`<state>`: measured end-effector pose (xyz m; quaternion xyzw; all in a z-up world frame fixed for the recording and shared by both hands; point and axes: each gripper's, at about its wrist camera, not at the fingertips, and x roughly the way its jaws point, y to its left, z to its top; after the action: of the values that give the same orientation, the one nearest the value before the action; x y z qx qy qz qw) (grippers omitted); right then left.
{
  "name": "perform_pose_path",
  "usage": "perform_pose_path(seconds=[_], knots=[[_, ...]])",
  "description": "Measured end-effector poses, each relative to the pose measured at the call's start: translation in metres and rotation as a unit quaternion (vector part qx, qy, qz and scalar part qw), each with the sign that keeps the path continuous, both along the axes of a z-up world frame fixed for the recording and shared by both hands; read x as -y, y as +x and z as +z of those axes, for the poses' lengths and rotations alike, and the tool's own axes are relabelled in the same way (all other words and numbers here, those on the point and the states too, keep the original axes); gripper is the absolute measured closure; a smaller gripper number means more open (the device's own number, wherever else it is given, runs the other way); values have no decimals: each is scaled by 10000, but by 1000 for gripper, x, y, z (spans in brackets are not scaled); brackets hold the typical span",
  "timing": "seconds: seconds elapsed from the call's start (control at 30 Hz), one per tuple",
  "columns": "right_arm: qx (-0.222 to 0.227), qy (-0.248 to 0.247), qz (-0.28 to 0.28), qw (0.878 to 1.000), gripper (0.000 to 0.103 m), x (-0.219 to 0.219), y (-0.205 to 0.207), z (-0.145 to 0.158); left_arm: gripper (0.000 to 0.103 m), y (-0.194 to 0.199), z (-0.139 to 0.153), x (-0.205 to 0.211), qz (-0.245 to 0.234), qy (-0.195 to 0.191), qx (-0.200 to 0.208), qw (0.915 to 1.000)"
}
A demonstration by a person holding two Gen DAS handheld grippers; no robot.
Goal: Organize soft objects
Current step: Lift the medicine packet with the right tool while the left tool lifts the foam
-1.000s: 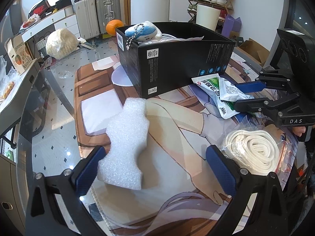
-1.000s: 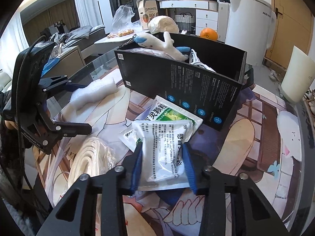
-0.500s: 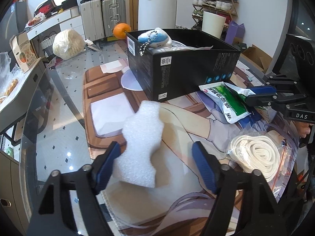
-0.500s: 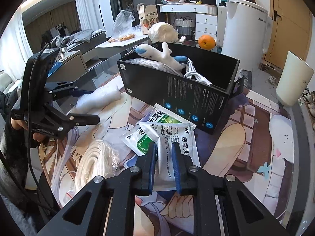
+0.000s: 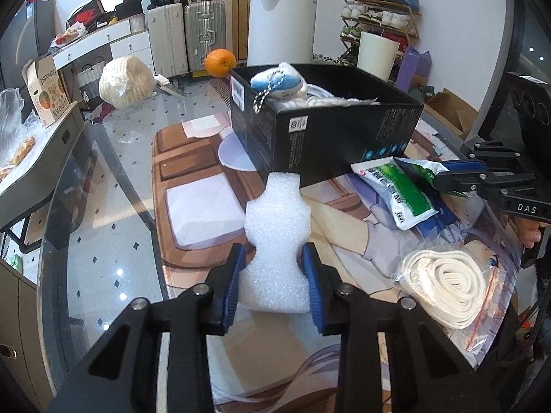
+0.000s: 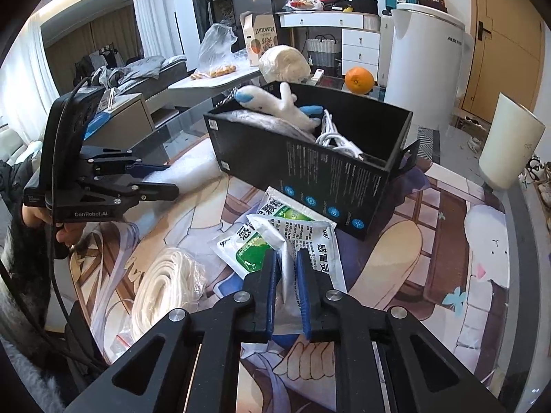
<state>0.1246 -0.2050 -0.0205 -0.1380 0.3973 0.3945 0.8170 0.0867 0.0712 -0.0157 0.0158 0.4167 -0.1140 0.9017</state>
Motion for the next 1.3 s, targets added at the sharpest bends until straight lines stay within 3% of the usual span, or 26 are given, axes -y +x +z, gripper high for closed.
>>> perform_pose_path(seconds=[0.37, 0.47, 0.53, 0.63, 0.67, 0.97, 1.03, 1.2, 1.3], knots=[[43, 141, 21, 9999, 89, 5, -2, 8, 71, -1, 5, 4, -100, -88, 62, 9999], [87, -19, -23, 10000, 74, 3, -1, 4, 71, -1, 4, 6, -130, -72, 46, 9999], [191, -202, -130, 9995, 49, 4, 0, 1, 71, -1, 4, 7, -144, -70, 46, 9999], [145, -218, -106, 9996, 26, 8, 3, -3, 71, -1, 5, 7, -149, -71, 53, 9998], [149, -228, -122, 9996, 24, 9, 4, -4, 71, -1, 5, 8, -148, -73, 58, 9998], [-160, -402, -252, 9987, 27, 15, 17, -23, 71, -4, 11, 10, -205, -148, 148, 9996], [-115, -411, -265, 9987, 45, 14, 17, -24, 71, -4, 13, 11, -221, -187, 170, 9994], [-67, -416, -387, 9984, 53, 19, 22, -23, 71, -6, 17, 11, -227, -227, 224, 9992], [0, -441, -384, 9983, 70, 21, 22, -23, 71, -7, 19, 12, -222, -243, 245, 9992]])
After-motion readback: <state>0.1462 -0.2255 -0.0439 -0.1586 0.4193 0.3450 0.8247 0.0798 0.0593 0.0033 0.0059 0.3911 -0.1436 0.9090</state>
